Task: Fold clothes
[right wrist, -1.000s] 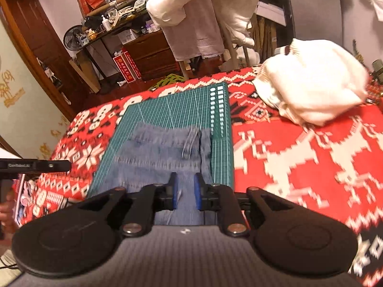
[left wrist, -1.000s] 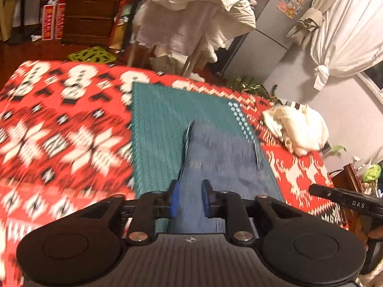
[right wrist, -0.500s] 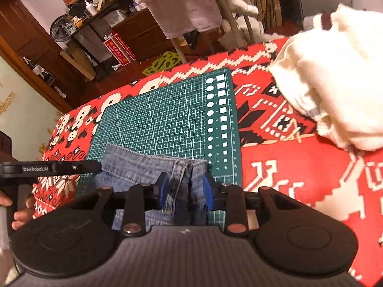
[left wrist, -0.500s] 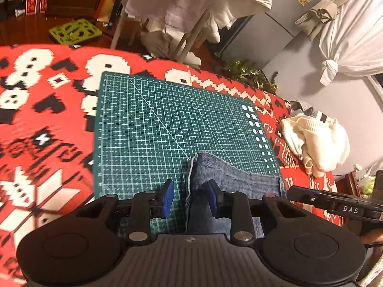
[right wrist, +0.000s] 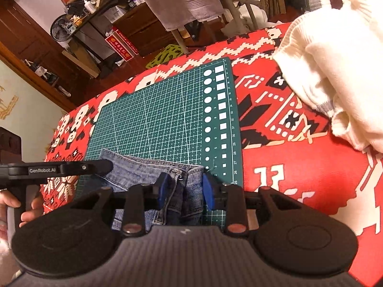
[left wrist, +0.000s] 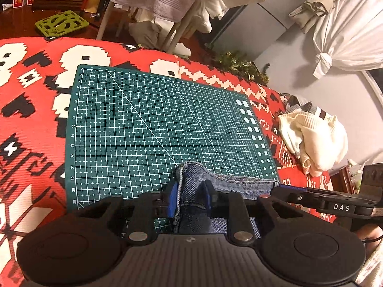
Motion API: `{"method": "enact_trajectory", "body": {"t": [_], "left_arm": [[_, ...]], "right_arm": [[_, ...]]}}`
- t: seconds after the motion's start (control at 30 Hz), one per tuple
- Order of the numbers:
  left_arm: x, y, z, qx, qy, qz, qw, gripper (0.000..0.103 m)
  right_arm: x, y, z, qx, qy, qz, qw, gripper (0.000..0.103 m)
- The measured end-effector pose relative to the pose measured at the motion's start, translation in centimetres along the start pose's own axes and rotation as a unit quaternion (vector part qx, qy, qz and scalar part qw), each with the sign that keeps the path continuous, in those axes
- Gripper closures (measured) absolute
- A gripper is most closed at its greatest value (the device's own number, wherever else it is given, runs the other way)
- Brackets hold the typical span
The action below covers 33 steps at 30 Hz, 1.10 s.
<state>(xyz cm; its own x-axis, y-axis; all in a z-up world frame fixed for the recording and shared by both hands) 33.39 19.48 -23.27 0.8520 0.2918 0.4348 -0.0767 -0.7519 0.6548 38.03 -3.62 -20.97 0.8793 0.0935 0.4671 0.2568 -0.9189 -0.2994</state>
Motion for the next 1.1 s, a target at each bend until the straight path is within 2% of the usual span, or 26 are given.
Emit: {"method": "enact_trajectory", "body": {"t": [0.1,0.17,0.3,0.5,0.6,0.77,0.97,1.1], "left_arm": [[-0.1,0.1,-0.1,-0.001,0.007,0.007,0.9999,0.092],[0.1,0.4,-0.5,-0.004,0.015,0.011,0.9998,0.092],[1.4,1.4,-1.9,-0.008,0.027,0.010,0.9995,0.093],[5.1,3.9,-4.8,-0.034,0.059,0.022,0.9974,0.093],[6.7,5.0,-5.2,-0.025,0.070,0.042,0.9964,0.093],[8.4,5.2,-4.8,-0.011,0.080,0.041,0.9959,0.093],[9.8,5.8,-4.9,-0.004,0.090,0.053,0.9945,0.093],[9.6,5.3,-4.2,0.004,0.078,0.047,0.9958,0.093]], "right_arm": [[-0.1,-0.6,-0.3,-0.006,0.014,-0.012,1.000,0.086],[0.0,-1.1,-0.9,-0.013,0.026,-0.022,0.999,0.089],[1.3,-2.0,-2.8,-0.003,0.047,-0.024,0.999,0.089],[5.1,-3.0,-5.9,0.017,0.078,-0.016,0.997,0.090],[6.8,-3.3,-6.6,0.013,0.091,-0.019,0.996,0.090],[8.6,-3.6,-6.9,0.003,0.104,-0.017,0.994,0.090],[10.0,-3.5,-7.1,-0.007,0.117,-0.013,0.993,0.090],[9.7,-3.5,-6.4,-0.013,0.112,-0.014,0.994,0.089]]}}
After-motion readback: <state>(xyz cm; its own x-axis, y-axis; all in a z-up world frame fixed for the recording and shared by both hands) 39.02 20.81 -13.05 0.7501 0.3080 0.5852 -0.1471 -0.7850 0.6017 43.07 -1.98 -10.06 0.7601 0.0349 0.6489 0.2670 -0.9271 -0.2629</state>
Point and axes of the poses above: each gripper's, at about its wrist camera, not at the fingertips, and z roughly the way its jaws point, y to its right, x to its top, the point moved 8 cm from there along z, roughly the way its jaws point, and after that the axes turned 13 degrees about -x, right-handed, at the moved point
